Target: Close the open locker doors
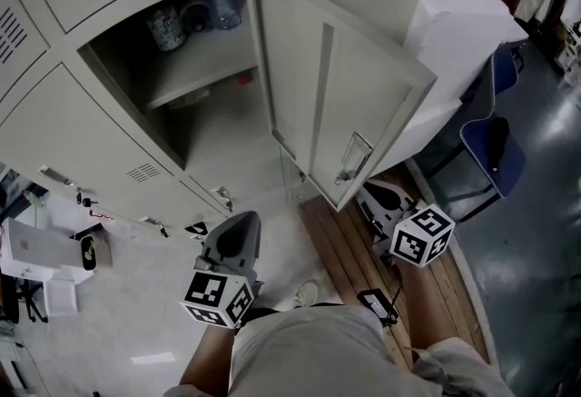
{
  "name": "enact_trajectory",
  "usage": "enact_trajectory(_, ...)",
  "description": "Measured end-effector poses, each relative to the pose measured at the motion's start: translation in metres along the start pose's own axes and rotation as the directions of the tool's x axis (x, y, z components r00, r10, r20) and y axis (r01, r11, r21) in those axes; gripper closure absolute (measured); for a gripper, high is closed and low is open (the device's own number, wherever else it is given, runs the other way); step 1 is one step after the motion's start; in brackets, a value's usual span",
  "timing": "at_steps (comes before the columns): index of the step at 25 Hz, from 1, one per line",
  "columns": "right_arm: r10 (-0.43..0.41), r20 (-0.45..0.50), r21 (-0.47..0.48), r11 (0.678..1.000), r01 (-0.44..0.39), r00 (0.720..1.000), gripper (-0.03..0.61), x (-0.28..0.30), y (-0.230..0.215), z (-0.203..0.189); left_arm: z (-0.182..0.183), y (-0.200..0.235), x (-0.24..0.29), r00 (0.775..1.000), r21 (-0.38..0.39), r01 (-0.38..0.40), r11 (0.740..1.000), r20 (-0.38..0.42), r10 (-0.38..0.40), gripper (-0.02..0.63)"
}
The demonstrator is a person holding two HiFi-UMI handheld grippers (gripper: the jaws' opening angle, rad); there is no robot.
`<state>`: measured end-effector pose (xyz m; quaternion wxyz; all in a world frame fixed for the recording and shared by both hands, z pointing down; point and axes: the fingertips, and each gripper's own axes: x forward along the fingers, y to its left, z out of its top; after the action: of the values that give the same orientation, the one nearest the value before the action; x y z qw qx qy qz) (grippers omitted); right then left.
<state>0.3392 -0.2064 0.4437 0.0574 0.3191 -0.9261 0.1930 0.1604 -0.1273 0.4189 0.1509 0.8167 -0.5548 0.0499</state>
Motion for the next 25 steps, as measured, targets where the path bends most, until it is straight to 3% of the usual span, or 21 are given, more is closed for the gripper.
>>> enact_trajectory(15, 0.107, -0.028, -0.011, 0.994, -0.107, 0.994, 0.554, 0.020, 0.071, -0.016, -0.001, 0.006, -0.027, 1.000, -0.006, 0.003, 1.000, 0.006, -0.003, 0.598)
enact_trajectory(25, 0.153, -0.043, -0.007, 0.988, -0.153, 0.987, 0.554, 0.046, 0.121, -0.027, 0.004, 0.033, -0.045, 1.000, 0.014, 0.023, 1.000, -0.001, -0.023, 0.598)
